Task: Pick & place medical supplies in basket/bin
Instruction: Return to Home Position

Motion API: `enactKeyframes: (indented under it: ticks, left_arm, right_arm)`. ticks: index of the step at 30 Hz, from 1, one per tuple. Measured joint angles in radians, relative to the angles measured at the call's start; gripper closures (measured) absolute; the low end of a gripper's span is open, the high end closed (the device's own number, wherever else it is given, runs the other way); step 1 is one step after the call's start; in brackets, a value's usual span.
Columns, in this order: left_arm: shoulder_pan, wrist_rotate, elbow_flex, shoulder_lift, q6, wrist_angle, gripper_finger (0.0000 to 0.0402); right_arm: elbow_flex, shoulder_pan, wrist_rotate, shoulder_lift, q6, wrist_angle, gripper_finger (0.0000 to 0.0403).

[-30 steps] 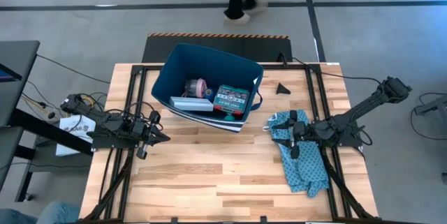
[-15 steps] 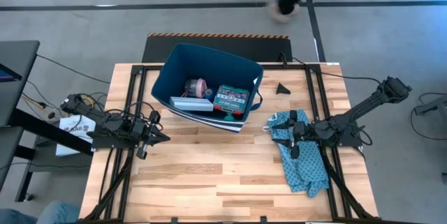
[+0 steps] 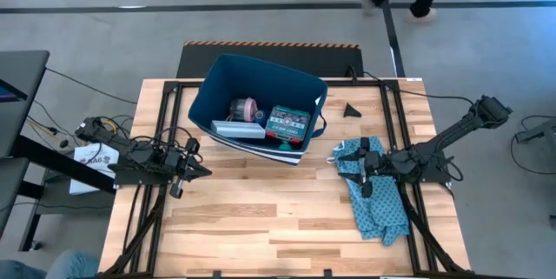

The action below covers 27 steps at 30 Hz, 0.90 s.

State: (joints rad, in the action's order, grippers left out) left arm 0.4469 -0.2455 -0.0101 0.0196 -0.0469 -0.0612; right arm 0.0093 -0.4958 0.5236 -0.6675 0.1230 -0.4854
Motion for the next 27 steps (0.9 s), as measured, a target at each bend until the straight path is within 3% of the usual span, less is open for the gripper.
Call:
enactKeyframes:
  ticks: [27]
  left_arm:
    - [0.0, 0.0, 0.0, 0.0, 0.0, 0.0, 0.0401]
  right_arm:
    - [0.0, 0.0, 0.0, 0.0, 0.0, 0.0, 0.0168]
